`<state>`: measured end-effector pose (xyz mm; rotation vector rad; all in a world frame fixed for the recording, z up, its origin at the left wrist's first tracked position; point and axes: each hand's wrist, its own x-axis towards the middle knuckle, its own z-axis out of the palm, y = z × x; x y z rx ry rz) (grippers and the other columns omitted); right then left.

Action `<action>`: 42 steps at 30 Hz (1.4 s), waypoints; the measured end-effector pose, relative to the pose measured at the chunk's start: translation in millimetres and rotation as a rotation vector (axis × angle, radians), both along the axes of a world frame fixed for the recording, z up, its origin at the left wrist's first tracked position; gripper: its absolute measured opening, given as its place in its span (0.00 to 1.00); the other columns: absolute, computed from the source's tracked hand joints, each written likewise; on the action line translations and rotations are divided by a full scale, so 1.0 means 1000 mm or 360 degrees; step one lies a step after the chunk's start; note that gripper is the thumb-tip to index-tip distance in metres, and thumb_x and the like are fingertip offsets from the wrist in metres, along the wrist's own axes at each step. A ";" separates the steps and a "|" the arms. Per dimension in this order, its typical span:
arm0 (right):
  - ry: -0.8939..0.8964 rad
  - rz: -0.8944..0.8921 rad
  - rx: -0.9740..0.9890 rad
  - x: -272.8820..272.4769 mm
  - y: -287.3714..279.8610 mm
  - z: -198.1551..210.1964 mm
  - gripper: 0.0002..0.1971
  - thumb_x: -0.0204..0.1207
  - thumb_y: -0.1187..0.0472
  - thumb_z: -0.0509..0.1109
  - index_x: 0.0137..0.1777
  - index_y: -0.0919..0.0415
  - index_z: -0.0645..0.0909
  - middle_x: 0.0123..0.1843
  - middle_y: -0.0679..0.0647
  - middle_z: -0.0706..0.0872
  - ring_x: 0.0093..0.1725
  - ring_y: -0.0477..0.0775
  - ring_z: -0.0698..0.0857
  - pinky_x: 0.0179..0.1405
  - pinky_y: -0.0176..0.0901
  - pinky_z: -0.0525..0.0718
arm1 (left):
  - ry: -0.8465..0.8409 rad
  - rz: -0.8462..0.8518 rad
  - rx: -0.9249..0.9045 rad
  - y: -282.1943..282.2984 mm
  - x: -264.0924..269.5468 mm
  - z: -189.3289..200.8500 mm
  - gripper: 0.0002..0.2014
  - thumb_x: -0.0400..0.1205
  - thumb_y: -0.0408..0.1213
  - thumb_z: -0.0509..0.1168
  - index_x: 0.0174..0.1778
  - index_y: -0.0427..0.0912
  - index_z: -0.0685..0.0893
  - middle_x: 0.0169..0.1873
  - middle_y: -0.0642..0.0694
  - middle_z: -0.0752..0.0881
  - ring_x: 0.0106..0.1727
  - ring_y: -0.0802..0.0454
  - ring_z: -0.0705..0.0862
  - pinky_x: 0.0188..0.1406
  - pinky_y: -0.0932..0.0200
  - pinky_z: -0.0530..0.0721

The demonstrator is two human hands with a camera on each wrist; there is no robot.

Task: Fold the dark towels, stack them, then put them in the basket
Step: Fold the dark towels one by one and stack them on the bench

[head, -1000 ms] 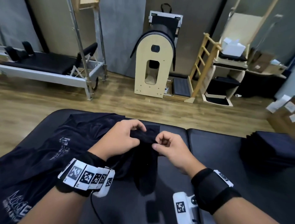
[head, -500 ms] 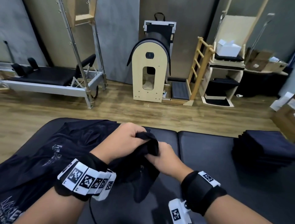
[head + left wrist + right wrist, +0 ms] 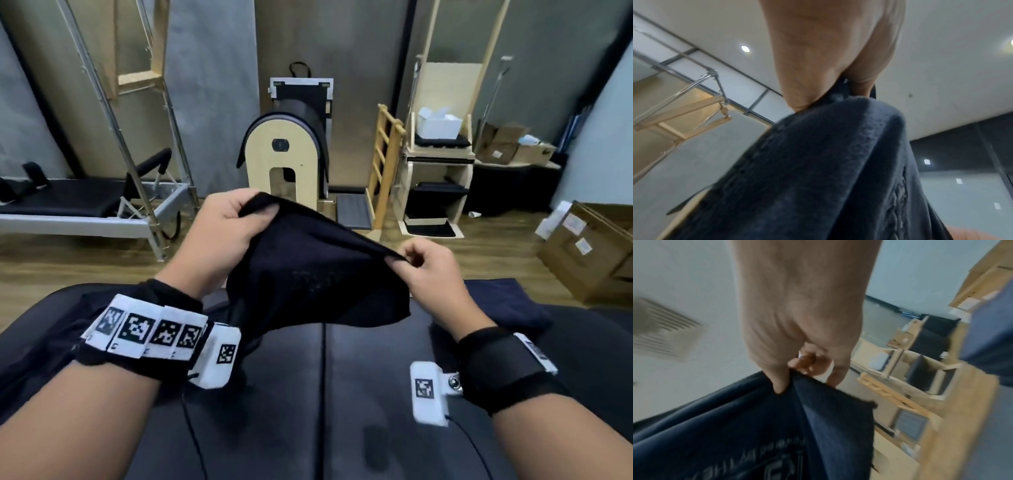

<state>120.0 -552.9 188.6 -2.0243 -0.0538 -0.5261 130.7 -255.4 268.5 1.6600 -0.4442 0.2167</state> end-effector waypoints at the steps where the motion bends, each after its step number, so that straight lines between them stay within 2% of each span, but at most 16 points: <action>1: -0.0076 -0.0015 -0.0018 -0.002 -0.010 0.011 0.11 0.77 0.67 0.76 0.37 0.62 0.78 0.30 0.49 0.78 0.29 0.41 0.72 0.31 0.37 0.71 | 0.0041 -0.0032 -0.0097 -0.006 -0.001 0.004 0.09 0.86 0.30 0.66 0.45 0.40 0.91 0.41 0.42 0.88 0.44 0.49 0.84 0.45 0.53 0.83; 4: -0.0126 0.0062 -0.0117 -0.014 -0.027 0.025 0.12 0.80 0.65 0.73 0.39 0.55 0.74 0.30 0.45 0.79 0.27 0.41 0.73 0.29 0.33 0.69 | 0.0136 -0.0024 -0.0143 -0.015 -0.005 0.000 0.09 0.86 0.29 0.65 0.47 0.40 0.92 0.43 0.39 0.90 0.44 0.45 0.87 0.47 0.51 0.87; 7: 0.0170 0.0305 -0.0253 -0.030 -0.040 0.010 0.09 0.78 0.61 0.78 0.41 0.57 0.80 0.27 0.48 0.77 0.25 0.42 0.68 0.27 0.36 0.67 | 0.0286 0.0069 -0.0007 -0.015 -0.010 -0.021 0.09 0.85 0.27 0.65 0.44 0.36 0.90 0.38 0.42 0.90 0.39 0.51 0.87 0.40 0.57 0.86; 10: 0.0717 0.0689 -0.0603 -0.042 -0.052 -0.018 0.11 0.73 0.53 0.82 0.37 0.58 0.86 0.26 0.46 0.81 0.27 0.39 0.74 0.29 0.38 0.72 | 0.0448 0.0118 0.0640 -0.001 -0.010 -0.056 0.15 0.84 0.27 0.68 0.33 0.45 0.90 0.28 0.55 0.89 0.30 0.64 0.84 0.33 0.69 0.80; 14: 0.1315 0.0977 -0.1124 -0.043 -0.056 -0.064 0.10 0.68 0.55 0.82 0.31 0.53 0.85 0.27 0.46 0.82 0.26 0.40 0.78 0.28 0.37 0.77 | 0.0725 0.0166 0.1453 0.016 -0.002 -0.099 0.09 0.83 0.39 0.71 0.36 0.46 0.90 0.32 0.50 0.91 0.37 0.50 0.89 0.38 0.56 0.81; 16: 0.1442 0.0964 -0.1322 -0.037 -0.055 -0.086 0.12 0.69 0.53 0.79 0.28 0.49 0.82 0.26 0.46 0.82 0.26 0.41 0.79 0.29 0.36 0.77 | 0.0999 0.0155 0.1287 0.018 0.002 -0.115 0.09 0.85 0.36 0.67 0.42 0.37 0.88 0.28 0.44 0.88 0.26 0.46 0.85 0.24 0.58 0.78; 18: 0.1535 0.0817 -0.1323 -0.033 -0.054 -0.101 0.12 0.72 0.51 0.75 0.29 0.50 0.81 0.26 0.48 0.82 0.25 0.45 0.81 0.28 0.37 0.78 | 0.1324 0.0142 0.0834 0.020 0.007 -0.129 0.09 0.87 0.31 0.64 0.49 0.28 0.85 0.30 0.35 0.87 0.20 0.45 0.83 0.13 0.60 0.76; 20: 0.1670 0.0667 -0.1021 -0.025 -0.052 -0.112 0.11 0.77 0.55 0.72 0.33 0.53 0.82 0.26 0.50 0.83 0.21 0.50 0.82 0.21 0.40 0.79 | 0.1524 0.0186 0.0450 0.026 0.024 -0.142 0.07 0.87 0.27 0.63 0.54 0.26 0.82 0.40 0.31 0.87 0.26 0.40 0.89 0.14 0.57 0.82; 23: 0.1779 0.0380 -0.0271 -0.001 -0.040 -0.114 0.06 0.83 0.67 0.67 0.45 0.64 0.83 0.32 0.64 0.86 0.24 0.58 0.88 0.15 0.41 0.79 | 0.1521 0.0237 0.0115 0.024 0.068 -0.154 0.02 0.86 0.23 0.63 0.52 0.28 0.80 0.50 0.31 0.84 0.44 0.35 0.93 0.28 0.53 0.92; 27: 0.1432 -0.0176 0.0733 0.083 -0.024 -0.069 0.07 0.85 0.77 0.60 0.60 0.73 0.74 0.42 0.70 0.83 0.25 0.66 0.90 0.16 0.51 0.86 | 0.0973 0.0225 0.0362 0.021 0.163 -0.117 0.06 0.84 0.25 0.67 0.43 0.32 0.88 0.44 0.35 0.87 0.45 0.44 0.87 0.44 0.52 0.89; 30: 0.0852 -0.0335 0.1138 0.161 -0.019 0.018 0.09 0.84 0.80 0.56 0.55 0.71 0.75 0.53 0.70 0.84 0.26 0.65 0.90 0.19 0.52 0.88 | 0.0278 0.0278 0.0527 0.021 0.221 -0.024 0.04 0.80 0.31 0.72 0.46 0.37 0.93 0.39 0.41 0.88 0.41 0.50 0.81 0.44 0.51 0.80; 32: 0.0366 -0.0351 0.1083 0.197 -0.014 0.094 0.10 0.82 0.80 0.58 0.53 0.71 0.78 0.58 0.67 0.84 0.36 0.60 0.90 0.28 0.48 0.91 | -0.0120 0.0333 0.0384 0.022 0.236 0.054 0.10 0.81 0.33 0.71 0.56 0.47 0.90 0.46 0.40 0.90 0.43 0.54 0.83 0.47 0.56 0.81; 34: -0.0071 -0.0245 0.1025 0.209 -0.006 0.169 0.12 0.80 0.81 0.57 0.51 0.70 0.80 0.45 0.60 0.86 0.41 0.54 0.86 0.35 0.44 0.91 | -0.0471 0.0359 0.0198 0.031 0.237 0.125 0.12 0.82 0.34 0.70 0.60 0.47 0.87 0.49 0.46 0.90 0.40 0.67 0.83 0.44 0.67 0.80; 36: -0.0369 -0.0245 0.0872 0.205 -0.007 0.222 0.12 0.72 0.82 0.60 0.44 0.74 0.84 0.34 0.57 0.82 0.37 0.52 0.84 0.36 0.41 0.86 | -0.0698 0.0319 0.0135 0.042 0.228 0.168 0.11 0.83 0.36 0.69 0.60 0.40 0.90 0.43 0.55 0.87 0.38 0.73 0.79 0.40 0.72 0.77; 39: -0.0558 -0.0574 0.0313 0.178 -0.015 0.251 0.16 0.57 0.68 0.64 0.44 0.72 0.85 0.37 0.51 0.77 0.37 0.49 0.74 0.37 0.46 0.73 | -0.0817 0.0244 0.0112 0.053 0.216 0.186 0.15 0.83 0.44 0.70 0.62 0.41 0.90 0.55 0.44 0.89 0.48 0.64 0.83 0.49 0.63 0.83; 42: -0.0497 -0.0766 -0.0081 0.137 -0.018 0.238 0.17 0.62 0.66 0.64 0.47 0.63 0.92 0.33 0.48 0.73 0.31 0.46 0.71 0.29 0.41 0.69 | -0.0798 0.0195 0.0242 0.050 0.205 0.166 0.10 0.84 0.36 0.69 0.60 0.42 0.89 0.54 0.42 0.88 0.48 0.65 0.83 0.51 0.65 0.82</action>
